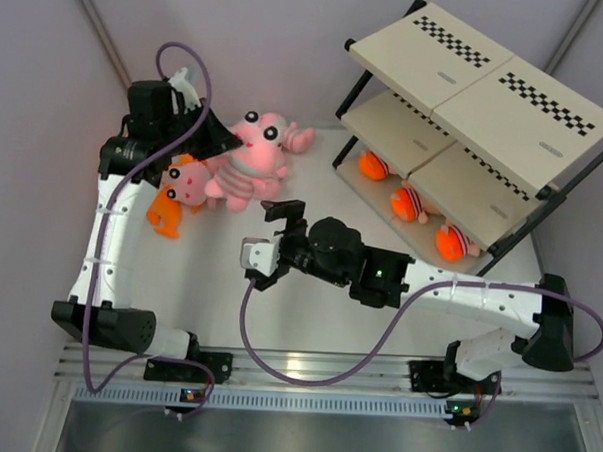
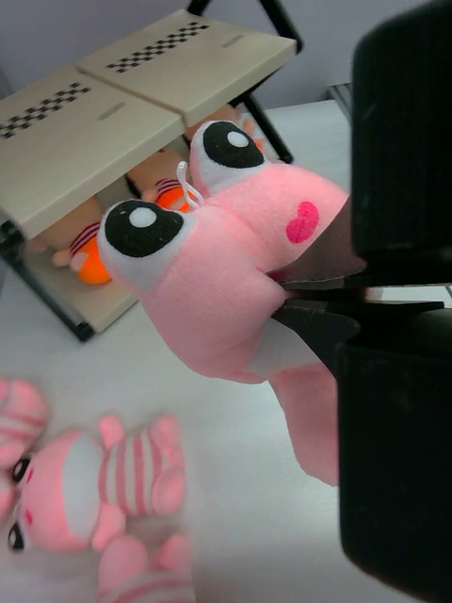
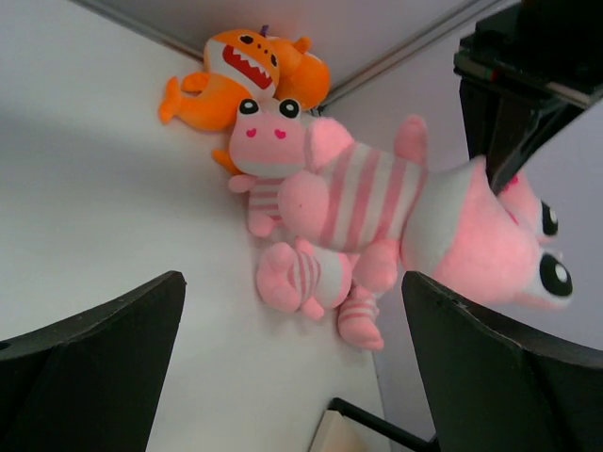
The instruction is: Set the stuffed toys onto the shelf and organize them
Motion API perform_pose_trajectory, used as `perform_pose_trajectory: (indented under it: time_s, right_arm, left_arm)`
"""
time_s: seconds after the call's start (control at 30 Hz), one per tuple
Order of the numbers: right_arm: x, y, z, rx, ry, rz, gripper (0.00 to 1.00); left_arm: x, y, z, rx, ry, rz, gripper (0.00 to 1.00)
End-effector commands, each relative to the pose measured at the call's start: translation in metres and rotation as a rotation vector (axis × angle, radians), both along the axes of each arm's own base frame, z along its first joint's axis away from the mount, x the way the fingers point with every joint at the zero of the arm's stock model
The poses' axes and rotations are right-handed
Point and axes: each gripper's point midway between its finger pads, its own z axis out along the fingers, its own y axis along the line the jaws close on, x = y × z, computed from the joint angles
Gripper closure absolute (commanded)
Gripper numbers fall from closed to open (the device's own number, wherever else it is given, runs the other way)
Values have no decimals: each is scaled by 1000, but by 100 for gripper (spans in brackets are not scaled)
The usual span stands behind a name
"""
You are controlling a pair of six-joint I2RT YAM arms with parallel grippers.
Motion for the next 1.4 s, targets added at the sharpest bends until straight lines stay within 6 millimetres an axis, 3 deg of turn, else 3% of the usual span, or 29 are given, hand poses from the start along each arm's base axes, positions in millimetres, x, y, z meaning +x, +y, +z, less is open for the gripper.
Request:
perform_pose_trajectory:
  time_s: [0.0,0.07,0.2,0.37,0.4,0.57,0.8,0.97,1.03,1.07,1.2,1.27,1.3,1.37]
  right_arm:
    - [8,8,39,62,-87,-27,1]
    - [10,9,32,36,-90,-37,1]
    - [16,9,24,20,-117,-62,1]
    - [28,5,38,29,-177,-132,1]
    - [32,4,39,28,-185,-152,1]
    - [36,6,38,30,-214,-157,1]
    - [47,40,42,55,-290,-110,1]
    - [70,60,37,24,-346,-141,2]
    - [90,55,49,28,-381,-224,5]
    - [99,59,40,5,-391,-254,5]
    - [132,46,42,-7,-452,-402,16]
    - [142,42,39,-34,-497,-445,28]
    - [146,37,47,-16,-538,-486,31]
    - [153,28,55,14,-563,-529,53]
  left_arm:
    - [0,39,41,-76,-98,113,100]
    - [-5,47,46,-50,-134,124,100]
    - [-12,33,46,-87,-117,43,100]
    - [-11,26,62,-110,-145,-5,100]
    - [-12,26,72,-111,-169,-6,100]
    - [-12,21,82,-141,-175,-24,100]
    - [-14,20,83,-159,-165,-23,100]
    - [-20,15,88,-180,-163,-53,100]
    - [-23,14,89,-185,-164,-63,100]
    - [-23,14,88,-186,-161,-65,100]
    - [-28,11,87,-191,-158,-88,100]
    - [-31,9,87,-194,-152,-103,100]
    - [-32,9,87,-195,-152,-106,100]
    - [-33,7,86,-197,-146,-119,100]
